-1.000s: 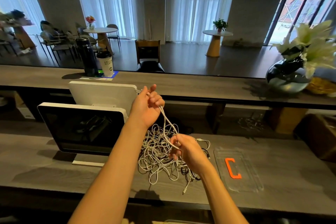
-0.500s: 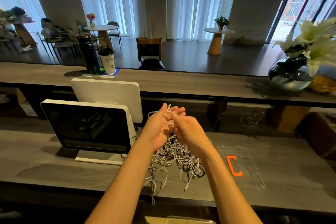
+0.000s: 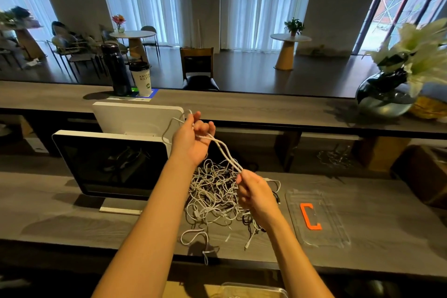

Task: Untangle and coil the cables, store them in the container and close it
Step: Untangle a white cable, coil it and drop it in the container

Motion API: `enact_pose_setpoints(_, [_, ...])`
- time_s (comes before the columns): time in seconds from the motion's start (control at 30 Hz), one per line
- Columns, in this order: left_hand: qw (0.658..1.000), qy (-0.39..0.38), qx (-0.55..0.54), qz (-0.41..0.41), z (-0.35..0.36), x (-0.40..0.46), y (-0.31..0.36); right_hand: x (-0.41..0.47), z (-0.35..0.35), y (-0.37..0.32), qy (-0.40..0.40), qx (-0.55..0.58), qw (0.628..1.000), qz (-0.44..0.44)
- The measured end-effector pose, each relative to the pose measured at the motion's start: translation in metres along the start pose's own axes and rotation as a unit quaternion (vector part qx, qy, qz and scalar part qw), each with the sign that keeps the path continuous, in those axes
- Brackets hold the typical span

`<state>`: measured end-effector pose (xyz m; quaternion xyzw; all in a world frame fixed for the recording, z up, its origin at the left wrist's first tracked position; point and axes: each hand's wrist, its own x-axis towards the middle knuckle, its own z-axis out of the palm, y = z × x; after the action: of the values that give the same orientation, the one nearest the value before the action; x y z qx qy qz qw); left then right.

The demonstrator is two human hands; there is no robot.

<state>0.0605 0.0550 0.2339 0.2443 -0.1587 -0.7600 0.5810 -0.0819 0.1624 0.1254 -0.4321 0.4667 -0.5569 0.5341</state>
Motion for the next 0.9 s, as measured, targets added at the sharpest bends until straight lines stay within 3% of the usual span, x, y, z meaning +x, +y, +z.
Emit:
enact_pose_setpoints(0.17, [0.975,-0.008,0.217,-0.044,-0.028,0.007,-0.036,0.024,0.008,-0.034,0.073,0.128,0.989,-0.024])
enact_pose_setpoints(0.3, [0.905,-0.134,0.385,-0.118,-0.05,-0.011,-0.078,0.052,0.005,-0.074,0.091,0.12,0.987,-0.053])
enact_pose_setpoints(0.37, [0.873,-0.18,0.436,-0.125,-0.054,-0.025,-0.09,0.063,0.003,-0.087,0.097,0.096,0.989,-0.058])
enact_pose_setpoints(0.5, [0.861,-0.193,0.465,-0.074,-0.071,-0.022,-0.099,0.074,-0.007,-0.099,0.123,0.094,0.986,-0.067])
enact_pose_setpoints(0.63, [0.827,-0.209,0.517,-0.071,-0.099,-0.012,-0.104,0.075,-0.016,-0.098,0.132,0.113,0.982,-0.079])
enact_pose_setpoints(0.73, [0.804,-0.189,0.562,-0.04,-0.109,-0.004,-0.104,0.076,-0.021,-0.087,0.147,0.087,0.982,-0.076])
enact_pose_setpoints(0.83, [0.816,-0.102,0.568,0.025,-0.111,0.012,-0.098,0.076,-0.029,-0.074,0.171,0.066,0.981,-0.06])
enact_pose_setpoints(0.9, [0.798,-0.061,0.595,0.081,-0.108,0.022,-0.092,0.076,-0.037,-0.064,0.196,0.053,0.978,-0.051])
